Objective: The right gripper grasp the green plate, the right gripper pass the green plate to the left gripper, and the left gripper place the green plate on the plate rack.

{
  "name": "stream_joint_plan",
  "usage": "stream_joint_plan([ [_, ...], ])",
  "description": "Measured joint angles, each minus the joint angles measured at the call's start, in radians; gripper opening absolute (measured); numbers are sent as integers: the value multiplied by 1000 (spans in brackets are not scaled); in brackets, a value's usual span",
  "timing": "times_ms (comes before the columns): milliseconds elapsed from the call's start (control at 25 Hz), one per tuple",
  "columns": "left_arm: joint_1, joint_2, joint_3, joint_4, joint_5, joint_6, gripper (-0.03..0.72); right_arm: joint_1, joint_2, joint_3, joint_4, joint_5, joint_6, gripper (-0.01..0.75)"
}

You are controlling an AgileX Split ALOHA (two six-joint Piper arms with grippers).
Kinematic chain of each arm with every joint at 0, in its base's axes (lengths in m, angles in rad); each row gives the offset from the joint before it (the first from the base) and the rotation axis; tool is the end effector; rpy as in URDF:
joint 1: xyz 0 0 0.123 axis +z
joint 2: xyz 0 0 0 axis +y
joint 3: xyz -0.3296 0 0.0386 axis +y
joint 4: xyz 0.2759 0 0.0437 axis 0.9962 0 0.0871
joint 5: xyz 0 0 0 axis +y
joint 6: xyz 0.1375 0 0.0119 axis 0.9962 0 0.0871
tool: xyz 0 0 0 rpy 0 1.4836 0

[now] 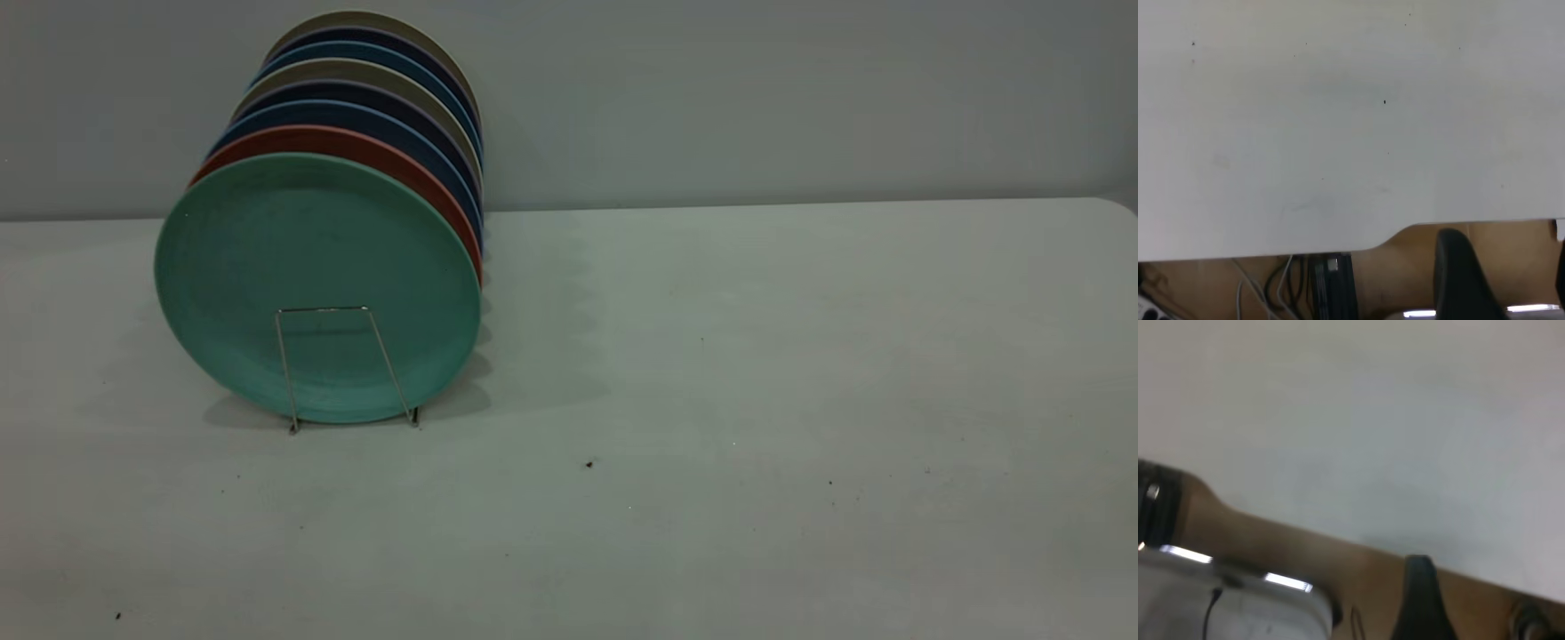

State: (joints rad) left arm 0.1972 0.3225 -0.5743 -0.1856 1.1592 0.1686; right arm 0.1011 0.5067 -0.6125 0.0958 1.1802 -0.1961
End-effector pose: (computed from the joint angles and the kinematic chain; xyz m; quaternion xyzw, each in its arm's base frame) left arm 0.0529 -0.0132 0.2762 -0.0166 0.9263 -0.0247 0.3757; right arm 0.0745 0.0198 0.2746 -0.1370 0.9468 0.0339 0.2893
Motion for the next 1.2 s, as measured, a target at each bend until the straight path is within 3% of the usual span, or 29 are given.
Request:
stream_joint_plan([
  [240, -30, -35, 83, 44, -22, -1, 375, 0, -203, 131, -20, -36, -37, 552],
  [600, -99, -49, 87, 50, -30, -6, 375, 0, -271, 134, -23, -42, -39, 552],
  [960, -105, -49, 87, 50, -30, -6, 375, 0, -271, 138, -23, -44, -40, 552],
  [1200, -162, -49, 87, 49, -30, -6, 375, -10, -303, 140, -23, -45, -40, 552],
])
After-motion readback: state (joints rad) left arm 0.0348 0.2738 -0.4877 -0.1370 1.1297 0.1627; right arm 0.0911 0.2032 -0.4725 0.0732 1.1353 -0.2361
